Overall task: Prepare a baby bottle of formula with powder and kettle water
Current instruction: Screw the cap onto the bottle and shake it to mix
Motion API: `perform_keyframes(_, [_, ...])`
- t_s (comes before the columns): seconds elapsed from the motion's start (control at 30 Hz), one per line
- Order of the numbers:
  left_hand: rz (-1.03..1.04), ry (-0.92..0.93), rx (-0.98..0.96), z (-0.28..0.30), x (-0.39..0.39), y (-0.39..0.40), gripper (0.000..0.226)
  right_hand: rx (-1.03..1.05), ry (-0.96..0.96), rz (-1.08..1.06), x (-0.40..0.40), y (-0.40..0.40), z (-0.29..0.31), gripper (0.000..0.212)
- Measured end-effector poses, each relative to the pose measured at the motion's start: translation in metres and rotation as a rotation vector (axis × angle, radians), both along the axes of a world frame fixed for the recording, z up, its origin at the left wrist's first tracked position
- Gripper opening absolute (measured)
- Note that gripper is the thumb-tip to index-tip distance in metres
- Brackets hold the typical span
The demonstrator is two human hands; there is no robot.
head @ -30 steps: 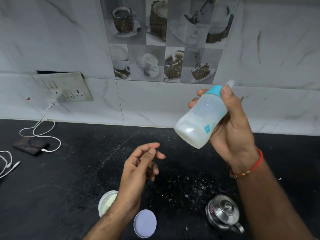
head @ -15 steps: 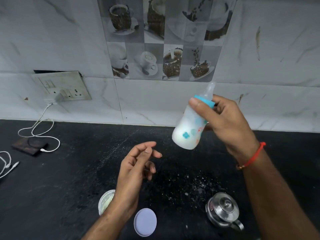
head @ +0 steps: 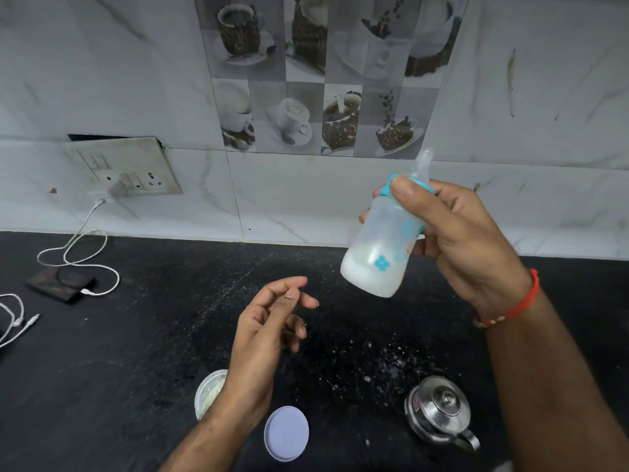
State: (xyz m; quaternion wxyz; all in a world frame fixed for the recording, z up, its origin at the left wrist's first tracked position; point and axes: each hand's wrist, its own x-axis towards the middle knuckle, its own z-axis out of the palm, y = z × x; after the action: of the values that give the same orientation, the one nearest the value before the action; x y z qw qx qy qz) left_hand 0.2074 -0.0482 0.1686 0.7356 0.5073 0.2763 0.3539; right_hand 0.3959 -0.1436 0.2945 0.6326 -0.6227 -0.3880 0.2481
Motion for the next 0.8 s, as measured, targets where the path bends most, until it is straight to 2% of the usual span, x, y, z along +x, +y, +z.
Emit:
perform_keyframes(0.1, [0.001,-0.002,0.001,-0.0005,-0.0009,-0.0002,0.025,-0.122,-0.272,-0.024,0.0048,0.0002,0.0,0.05])
perform_keyframes(0.2, [0.002,0.002,0.004,0.0,-0.001,0.0002,0.027,-0.23,-0.274,0.059,0.0043,-0.0012,0.0003,0.055])
perform_keyframes(0.3, [0.002,0.006,0.011,-0.0006,-0.0018,0.001,0.026,-0.363,-0.535,-0.001,0.0077,-0.0003,0.0006,0.059])
perform_keyframes(0.4, [0.006,0.003,0.008,0.0,-0.0016,0.0008,0.024,-0.369,-0.392,0.139,0.0055,-0.0037,0.0023,0.057])
perform_keyframes(0.5, [0.013,0.011,0.011,-0.0014,-0.0016,0.0015,0.022,-0.374,-0.515,0.017,0.0079,0.0007,0.001,0.056])
perform_keyframes(0.53, [0.013,0.013,0.012,-0.0016,-0.0015,0.0009,0.022,-0.393,-0.484,0.031,0.0072,0.001,0.0,0.053])
perform_keyframes(0.63, [0.019,0.005,0.008,-0.0002,-0.0015,0.0002,0.022,-0.3,-0.209,0.152,0.0028,-0.0009,0.0022,0.044])
perform_keyframes(0.8, [0.012,0.008,0.001,-0.0033,-0.0007,0.0005,0.019,-0.106,-0.123,0.053,0.004,0.001,0.0076,0.046])
